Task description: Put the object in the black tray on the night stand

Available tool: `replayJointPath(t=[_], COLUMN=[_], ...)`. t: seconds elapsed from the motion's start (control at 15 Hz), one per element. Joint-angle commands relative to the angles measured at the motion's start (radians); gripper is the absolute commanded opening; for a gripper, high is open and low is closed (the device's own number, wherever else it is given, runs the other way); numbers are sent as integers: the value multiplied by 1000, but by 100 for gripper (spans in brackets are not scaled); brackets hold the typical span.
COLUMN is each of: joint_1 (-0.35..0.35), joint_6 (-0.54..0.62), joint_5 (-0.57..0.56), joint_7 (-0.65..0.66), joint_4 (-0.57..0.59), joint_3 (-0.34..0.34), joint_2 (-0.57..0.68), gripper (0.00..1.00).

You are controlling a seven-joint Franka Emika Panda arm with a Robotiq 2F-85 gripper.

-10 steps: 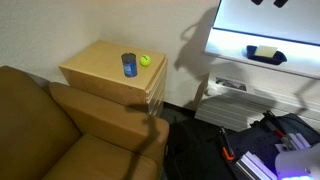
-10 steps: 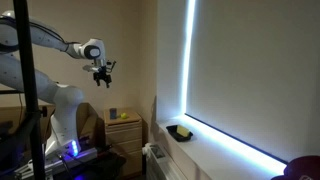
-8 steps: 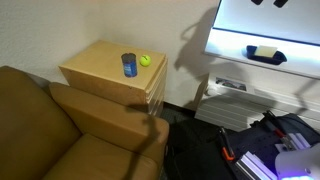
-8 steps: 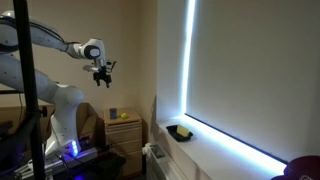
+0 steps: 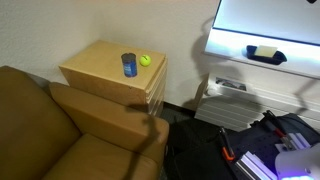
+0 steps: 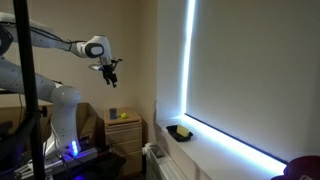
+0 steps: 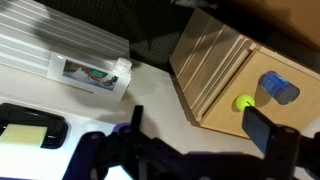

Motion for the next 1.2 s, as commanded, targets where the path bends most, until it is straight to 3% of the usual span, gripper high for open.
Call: replayJointPath(t=[0.0, 0.07, 0.13, 0.53, 0.67, 0.73, 0.93, 1.07, 1.13], joint_1=[-10, -15, -77, -333, -378, -360, -372, -385, -406], joint_6=[-3, -27, 7, 193, 250, 207, 217, 203, 292], joint_5=[9, 9, -29, -182, -173, -158, -156, -185, -192], joint_7=[-1, -11, 10, 21, 33, 16, -1, 16, 86], joint_4=[3, -18, -55, -17, 64, -8, 6, 15, 41], joint_3=[7, -16, -35, -227, -290, -245, -254, -242, -243], joint_2=[-5, 34, 79, 297, 438, 303, 336, 426, 539], gripper=[100, 100, 100, 100, 100, 100, 100, 100, 100])
